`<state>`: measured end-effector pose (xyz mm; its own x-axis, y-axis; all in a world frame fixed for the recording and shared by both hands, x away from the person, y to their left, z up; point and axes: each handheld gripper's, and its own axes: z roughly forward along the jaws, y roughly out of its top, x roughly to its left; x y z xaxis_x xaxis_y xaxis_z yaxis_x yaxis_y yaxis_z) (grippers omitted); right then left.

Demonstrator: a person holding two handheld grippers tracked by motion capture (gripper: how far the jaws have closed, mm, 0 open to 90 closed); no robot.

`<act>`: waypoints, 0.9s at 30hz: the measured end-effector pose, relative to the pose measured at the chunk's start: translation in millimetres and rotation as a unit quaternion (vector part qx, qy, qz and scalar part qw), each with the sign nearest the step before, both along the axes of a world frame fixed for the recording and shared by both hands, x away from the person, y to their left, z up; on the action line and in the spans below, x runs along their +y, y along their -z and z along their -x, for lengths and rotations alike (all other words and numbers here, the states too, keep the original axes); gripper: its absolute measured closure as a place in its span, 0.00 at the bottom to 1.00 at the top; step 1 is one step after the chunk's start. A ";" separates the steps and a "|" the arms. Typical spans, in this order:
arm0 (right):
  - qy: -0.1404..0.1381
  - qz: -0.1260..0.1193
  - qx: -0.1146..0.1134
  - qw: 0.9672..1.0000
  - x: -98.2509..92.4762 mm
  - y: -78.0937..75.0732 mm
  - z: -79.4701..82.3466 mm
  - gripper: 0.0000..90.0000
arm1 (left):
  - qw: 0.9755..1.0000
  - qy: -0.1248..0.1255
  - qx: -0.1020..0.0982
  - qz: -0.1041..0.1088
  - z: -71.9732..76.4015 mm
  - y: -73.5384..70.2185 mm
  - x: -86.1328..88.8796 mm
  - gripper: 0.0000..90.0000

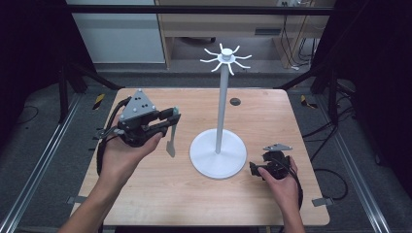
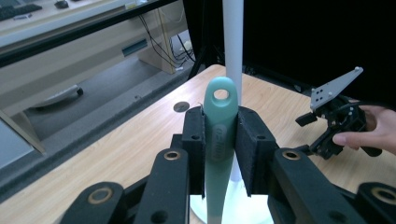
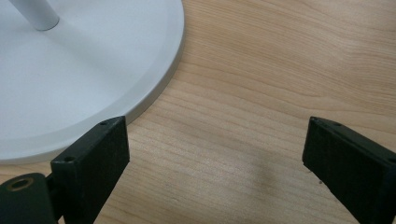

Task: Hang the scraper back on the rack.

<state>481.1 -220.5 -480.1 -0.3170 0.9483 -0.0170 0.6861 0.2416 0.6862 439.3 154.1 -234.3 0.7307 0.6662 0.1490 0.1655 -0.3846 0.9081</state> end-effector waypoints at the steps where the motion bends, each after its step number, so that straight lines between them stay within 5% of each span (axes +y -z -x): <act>1: 0.000 0.000 0.000 1.000 0.1 0.0 0.0 0.08 | 1.000 0.000 -0.001 0.000 -0.5 -1.2 -2.1 0.82; 27: 0.000 -0.002 -0.001 1.000 -0.6 -0.4 -0.2 0.08 | 1.000 0.011 -0.019 0.005 -12.9 -40.1 -47.6 0.82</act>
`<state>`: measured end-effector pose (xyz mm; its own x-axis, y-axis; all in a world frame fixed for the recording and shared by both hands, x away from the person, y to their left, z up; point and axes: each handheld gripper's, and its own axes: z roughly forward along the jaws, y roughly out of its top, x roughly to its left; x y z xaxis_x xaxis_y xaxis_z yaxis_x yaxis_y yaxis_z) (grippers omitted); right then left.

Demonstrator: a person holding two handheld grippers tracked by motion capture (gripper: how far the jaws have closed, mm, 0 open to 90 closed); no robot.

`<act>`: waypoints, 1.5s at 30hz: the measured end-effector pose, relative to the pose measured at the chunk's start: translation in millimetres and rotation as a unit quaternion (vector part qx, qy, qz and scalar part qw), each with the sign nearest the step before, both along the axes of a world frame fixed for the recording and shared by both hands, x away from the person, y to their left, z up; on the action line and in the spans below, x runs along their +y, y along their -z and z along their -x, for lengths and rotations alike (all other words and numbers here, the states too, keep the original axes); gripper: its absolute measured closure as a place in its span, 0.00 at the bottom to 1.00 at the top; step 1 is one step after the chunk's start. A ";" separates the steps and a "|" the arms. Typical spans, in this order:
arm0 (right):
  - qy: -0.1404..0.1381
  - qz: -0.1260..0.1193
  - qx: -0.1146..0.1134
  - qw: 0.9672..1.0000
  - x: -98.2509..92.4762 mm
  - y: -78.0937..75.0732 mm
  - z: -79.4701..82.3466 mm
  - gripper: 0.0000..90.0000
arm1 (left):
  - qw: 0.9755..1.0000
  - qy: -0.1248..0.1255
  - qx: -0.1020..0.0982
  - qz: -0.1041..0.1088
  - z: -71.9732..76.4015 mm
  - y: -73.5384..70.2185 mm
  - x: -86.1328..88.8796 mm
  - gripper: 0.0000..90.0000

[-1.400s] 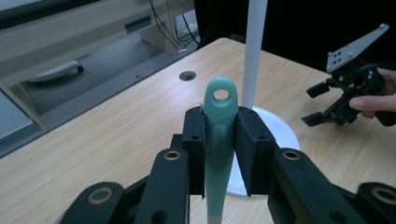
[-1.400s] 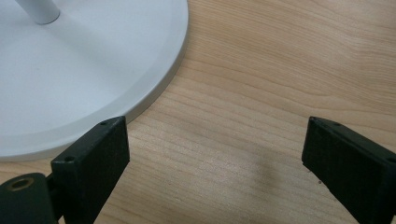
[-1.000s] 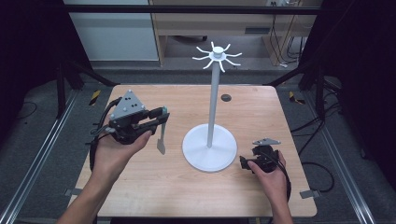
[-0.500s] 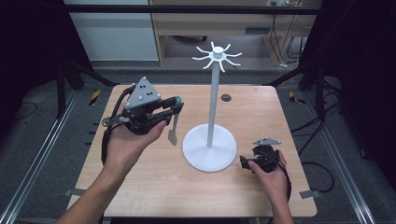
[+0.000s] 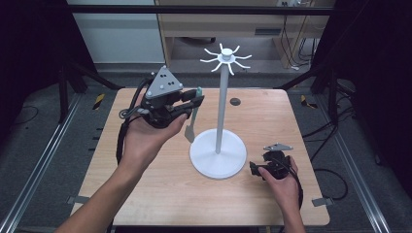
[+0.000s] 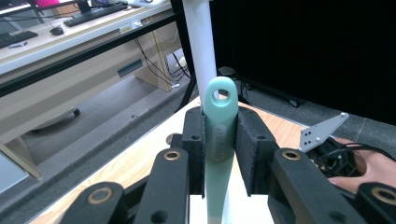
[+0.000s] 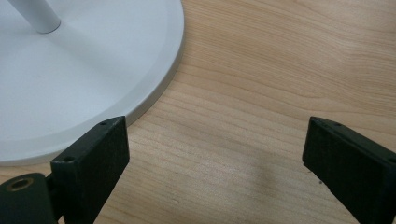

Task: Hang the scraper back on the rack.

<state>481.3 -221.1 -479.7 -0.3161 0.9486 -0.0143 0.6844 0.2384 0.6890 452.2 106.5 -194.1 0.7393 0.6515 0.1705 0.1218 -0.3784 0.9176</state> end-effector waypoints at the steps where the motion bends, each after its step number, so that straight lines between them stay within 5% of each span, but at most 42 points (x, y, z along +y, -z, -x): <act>1: 0.000 0.000 0.000 1.000 0.0 -0.1 0.0 0.08 | 1.000 -0.001 0.000 0.003 -0.7 -1.1 -0.5 0.82; 45: -0.003 -0.004 0.002 1.000 0.8 0.1 0.3 0.08 | 1.000 -0.008 -0.004 0.016 -15.7 -29.0 -21.5 0.82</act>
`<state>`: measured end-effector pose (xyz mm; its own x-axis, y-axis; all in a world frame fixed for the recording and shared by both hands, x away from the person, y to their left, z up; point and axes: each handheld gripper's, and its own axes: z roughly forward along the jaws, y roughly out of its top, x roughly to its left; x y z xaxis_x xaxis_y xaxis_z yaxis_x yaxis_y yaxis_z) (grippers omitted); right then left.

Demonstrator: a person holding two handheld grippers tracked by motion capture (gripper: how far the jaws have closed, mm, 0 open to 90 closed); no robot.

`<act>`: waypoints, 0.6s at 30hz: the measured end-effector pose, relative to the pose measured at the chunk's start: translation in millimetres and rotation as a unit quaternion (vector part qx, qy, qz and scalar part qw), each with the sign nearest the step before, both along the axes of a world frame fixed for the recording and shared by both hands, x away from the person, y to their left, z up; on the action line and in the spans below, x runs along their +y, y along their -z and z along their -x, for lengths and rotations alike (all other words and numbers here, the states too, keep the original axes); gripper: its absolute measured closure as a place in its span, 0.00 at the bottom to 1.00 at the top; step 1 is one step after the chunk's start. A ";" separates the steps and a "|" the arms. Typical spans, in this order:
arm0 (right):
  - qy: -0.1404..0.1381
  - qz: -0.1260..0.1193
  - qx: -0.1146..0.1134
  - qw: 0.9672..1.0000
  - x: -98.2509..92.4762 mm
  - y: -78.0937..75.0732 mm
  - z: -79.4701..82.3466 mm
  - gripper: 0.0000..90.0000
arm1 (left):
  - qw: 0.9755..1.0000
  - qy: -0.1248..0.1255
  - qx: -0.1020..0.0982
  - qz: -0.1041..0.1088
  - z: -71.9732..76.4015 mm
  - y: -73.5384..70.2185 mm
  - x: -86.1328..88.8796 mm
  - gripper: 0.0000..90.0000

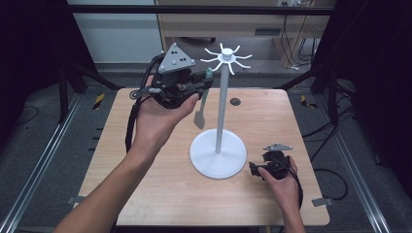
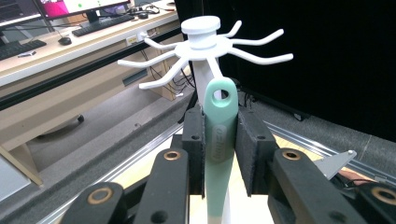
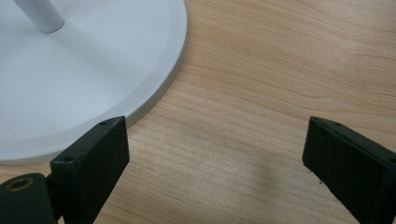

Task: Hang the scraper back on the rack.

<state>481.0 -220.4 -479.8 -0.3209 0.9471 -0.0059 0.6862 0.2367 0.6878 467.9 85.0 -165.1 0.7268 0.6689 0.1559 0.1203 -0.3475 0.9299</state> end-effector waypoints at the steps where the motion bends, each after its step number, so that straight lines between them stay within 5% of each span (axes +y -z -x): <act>1: 0.001 -0.001 0.000 1.000 0.2 0.1 -0.1 0.08 | 1.000 0.000 -0.001 -0.001 0.4 -0.8 -0.4 0.82; 18: 0.001 0.001 0.003 1.000 0.6 -0.2 0.2 0.08 | 1.000 0.000 0.006 -0.009 -5.1 0.7 -7.3 0.82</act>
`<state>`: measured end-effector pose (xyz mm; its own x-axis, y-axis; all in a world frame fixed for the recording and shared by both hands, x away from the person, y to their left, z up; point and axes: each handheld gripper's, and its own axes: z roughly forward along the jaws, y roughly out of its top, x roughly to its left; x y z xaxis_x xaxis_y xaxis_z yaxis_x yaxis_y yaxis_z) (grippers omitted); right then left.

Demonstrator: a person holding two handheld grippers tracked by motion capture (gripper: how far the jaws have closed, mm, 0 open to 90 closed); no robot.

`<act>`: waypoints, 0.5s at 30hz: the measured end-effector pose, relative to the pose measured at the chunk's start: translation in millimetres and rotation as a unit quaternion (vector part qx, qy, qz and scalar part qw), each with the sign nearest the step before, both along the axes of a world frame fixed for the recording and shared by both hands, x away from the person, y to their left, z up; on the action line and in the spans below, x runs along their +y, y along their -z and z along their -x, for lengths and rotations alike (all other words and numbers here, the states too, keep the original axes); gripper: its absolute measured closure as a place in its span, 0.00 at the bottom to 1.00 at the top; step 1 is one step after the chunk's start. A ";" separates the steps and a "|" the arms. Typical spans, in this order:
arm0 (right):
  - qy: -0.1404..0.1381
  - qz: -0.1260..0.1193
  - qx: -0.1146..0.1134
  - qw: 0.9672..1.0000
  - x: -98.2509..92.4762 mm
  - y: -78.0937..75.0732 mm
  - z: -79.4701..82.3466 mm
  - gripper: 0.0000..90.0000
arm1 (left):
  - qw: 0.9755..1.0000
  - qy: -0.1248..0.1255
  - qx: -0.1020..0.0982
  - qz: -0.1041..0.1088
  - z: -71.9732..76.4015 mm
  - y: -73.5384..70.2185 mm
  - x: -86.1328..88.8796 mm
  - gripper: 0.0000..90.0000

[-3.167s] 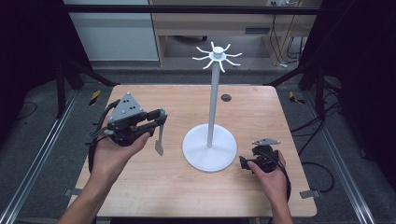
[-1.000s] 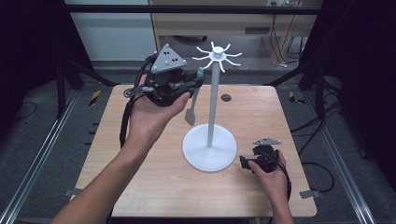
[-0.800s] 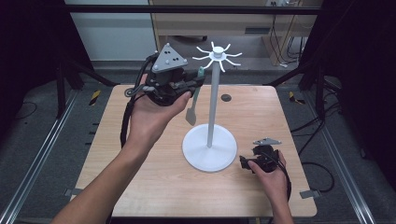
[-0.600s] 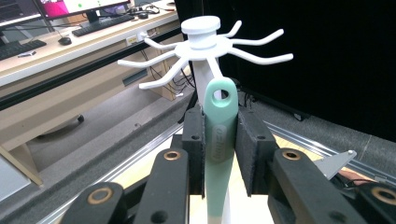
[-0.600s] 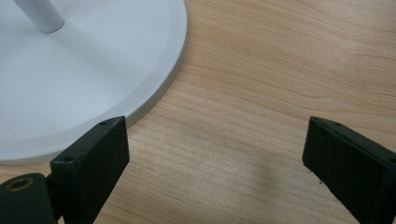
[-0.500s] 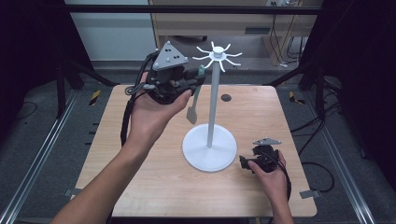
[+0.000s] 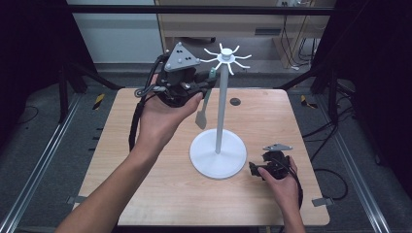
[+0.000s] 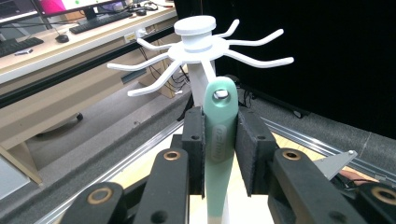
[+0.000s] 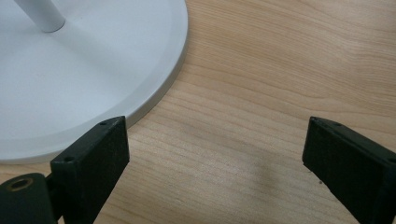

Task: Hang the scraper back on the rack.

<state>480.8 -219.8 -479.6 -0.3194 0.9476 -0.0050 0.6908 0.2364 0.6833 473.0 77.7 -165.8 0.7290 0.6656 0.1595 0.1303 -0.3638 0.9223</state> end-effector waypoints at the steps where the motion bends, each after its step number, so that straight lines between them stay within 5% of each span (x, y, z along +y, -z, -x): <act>1: 0.000 0.000 0.000 1.000 0.0 0.0 0.0 0.08 | 1.000 0.000 -0.001 -0.001 -0.2 0.1 -0.7 0.82; 15: 0.000 -0.001 -0.001 1.000 0.0 0.0 -0.1 0.08 | 1.000 -0.001 0.002 0.001 -4.3 2.3 -2.9 0.82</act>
<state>480.8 -219.8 -479.6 -0.3203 0.9473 -0.0039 0.6898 0.2360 0.6844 477.3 74.8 -168.1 0.7289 0.6667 0.1557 0.1339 -0.3618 0.9226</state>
